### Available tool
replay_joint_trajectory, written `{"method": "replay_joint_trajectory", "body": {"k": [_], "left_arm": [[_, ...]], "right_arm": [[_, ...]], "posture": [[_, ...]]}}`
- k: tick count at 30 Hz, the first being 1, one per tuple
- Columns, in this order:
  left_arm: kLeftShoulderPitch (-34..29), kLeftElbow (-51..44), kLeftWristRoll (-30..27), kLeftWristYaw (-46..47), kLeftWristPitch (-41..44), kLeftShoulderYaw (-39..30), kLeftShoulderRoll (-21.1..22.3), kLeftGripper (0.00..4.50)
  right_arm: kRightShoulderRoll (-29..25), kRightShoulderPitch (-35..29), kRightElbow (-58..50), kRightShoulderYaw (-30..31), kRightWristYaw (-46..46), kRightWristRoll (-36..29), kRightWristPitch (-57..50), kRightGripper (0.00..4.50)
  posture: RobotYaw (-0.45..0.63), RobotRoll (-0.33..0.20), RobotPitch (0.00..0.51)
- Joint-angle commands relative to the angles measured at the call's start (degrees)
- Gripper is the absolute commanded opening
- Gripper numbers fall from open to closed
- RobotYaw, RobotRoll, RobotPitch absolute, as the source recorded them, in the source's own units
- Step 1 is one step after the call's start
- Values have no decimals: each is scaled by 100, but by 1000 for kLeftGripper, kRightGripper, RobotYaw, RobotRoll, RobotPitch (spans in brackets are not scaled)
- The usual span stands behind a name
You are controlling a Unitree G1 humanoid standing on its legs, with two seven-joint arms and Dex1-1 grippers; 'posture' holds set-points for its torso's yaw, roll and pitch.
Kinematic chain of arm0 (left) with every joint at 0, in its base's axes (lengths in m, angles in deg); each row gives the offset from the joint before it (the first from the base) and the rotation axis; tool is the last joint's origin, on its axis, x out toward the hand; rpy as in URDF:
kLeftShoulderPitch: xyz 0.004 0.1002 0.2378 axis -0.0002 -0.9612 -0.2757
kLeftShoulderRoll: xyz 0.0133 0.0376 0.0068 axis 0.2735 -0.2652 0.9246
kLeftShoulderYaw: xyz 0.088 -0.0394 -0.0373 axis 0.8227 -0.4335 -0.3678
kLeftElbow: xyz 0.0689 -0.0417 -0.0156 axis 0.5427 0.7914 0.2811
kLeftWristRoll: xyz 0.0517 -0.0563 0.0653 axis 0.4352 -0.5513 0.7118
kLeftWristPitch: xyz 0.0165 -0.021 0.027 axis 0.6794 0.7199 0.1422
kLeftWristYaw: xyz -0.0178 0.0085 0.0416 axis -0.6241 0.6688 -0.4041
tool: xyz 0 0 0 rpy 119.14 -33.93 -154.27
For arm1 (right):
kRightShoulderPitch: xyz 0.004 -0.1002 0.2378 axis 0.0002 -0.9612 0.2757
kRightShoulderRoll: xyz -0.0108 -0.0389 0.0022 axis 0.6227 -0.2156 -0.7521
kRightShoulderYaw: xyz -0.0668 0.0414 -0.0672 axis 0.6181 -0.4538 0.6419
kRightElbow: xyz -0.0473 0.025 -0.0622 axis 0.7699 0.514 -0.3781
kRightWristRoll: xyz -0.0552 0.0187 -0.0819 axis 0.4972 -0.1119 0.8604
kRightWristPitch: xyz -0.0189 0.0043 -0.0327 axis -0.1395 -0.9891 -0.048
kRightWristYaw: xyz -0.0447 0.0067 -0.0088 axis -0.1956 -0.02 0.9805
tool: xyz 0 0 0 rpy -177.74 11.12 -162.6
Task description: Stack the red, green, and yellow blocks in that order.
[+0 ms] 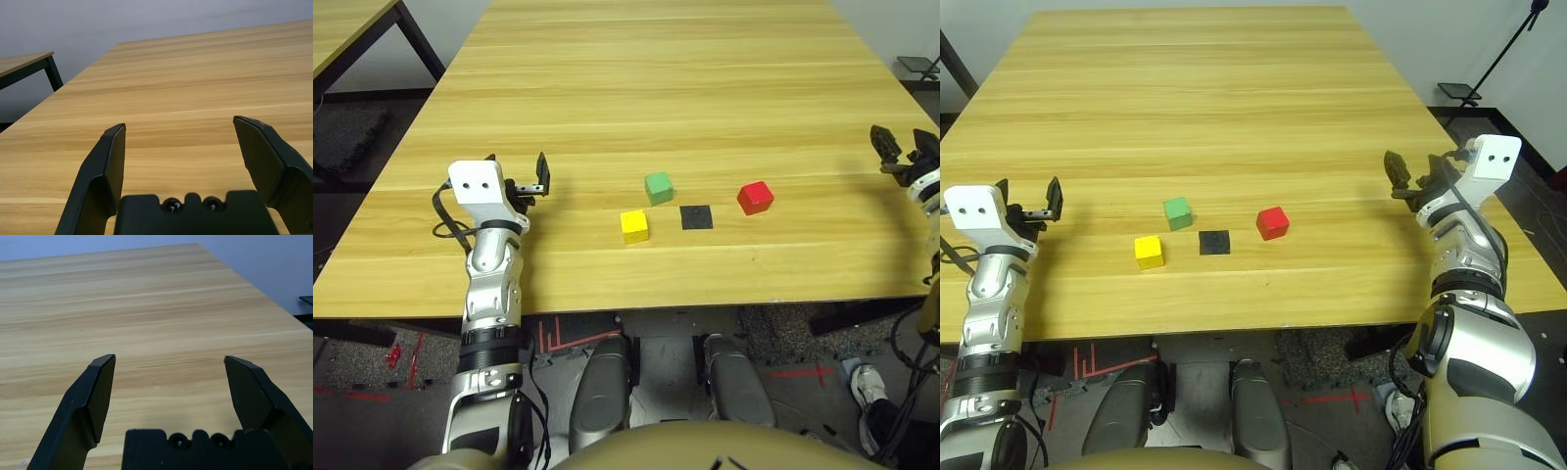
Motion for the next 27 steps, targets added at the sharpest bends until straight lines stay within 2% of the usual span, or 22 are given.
{"method": "replay_joint_trajectory", "body": {"k": [1, 3, 7, 9, 12, 14, 16, 19, 22, 27], "left_arm": [[-87, 185, -76, 14, -1, -63, -9, 4486], [-97, 242, -106, -116, 55, -36, 62, 4486], [165, -625, -872, -1045, 950, 50, 549, 4486], [318, -1087, -1333, -1566, 1720, 188, 922, 4486], [686, -1854, -1986, -2601, 2970, 608, 1785, 4486], [805, -2066, -2184, -3055, 3308, 761, 2174, 4486], [972, -2334, -2387, -3464, 3707, 1065, 2442, 4486], [1128, -2663, -2556, -3880, 4101, 1463, 2617, 4486], [1234, -2896, -2527, -3954, 4364, 1799, 2586, 4486], [1285, -3145, -2497, -3763, 4689, 1902, 2467, 4486]], "right_arm": [[-19, -142, 81, -3, 4, 39, -76, 4500], [-90, -163, 95, 84, -50, 142, -36, 4500], [-276, 137, -97, 702, -1234, 569, -256, 4500], [-414, 290, -248, 1209, -2319, 880, -352, 4500], [-750, 602, -605, 2319, -4542, 1534, -399, 4500], [-791, 774, -729, 2761, -5251, 1766, -131, 4500], [-683, 1158, -639, 3390, -5414, 1951, 235, 4500], [-495, 1598, -386, 4069, -5426, 2151, 619, 4500], [-300, 1955, -82, 4382, -5426, 2473, 1048, 4500], [-14, 2289, 198, 4400, -5411, 2782, 1130, 4500]], "posture": [[229, -161, 88], [227, -157, 93], [219, -155, 96], [228, -147, 87], [262, -157, 66], [269, -164, 64], [279, -165, 67], [293, -175, 60], [331, -177, 53], [380, -188, 59]]}}
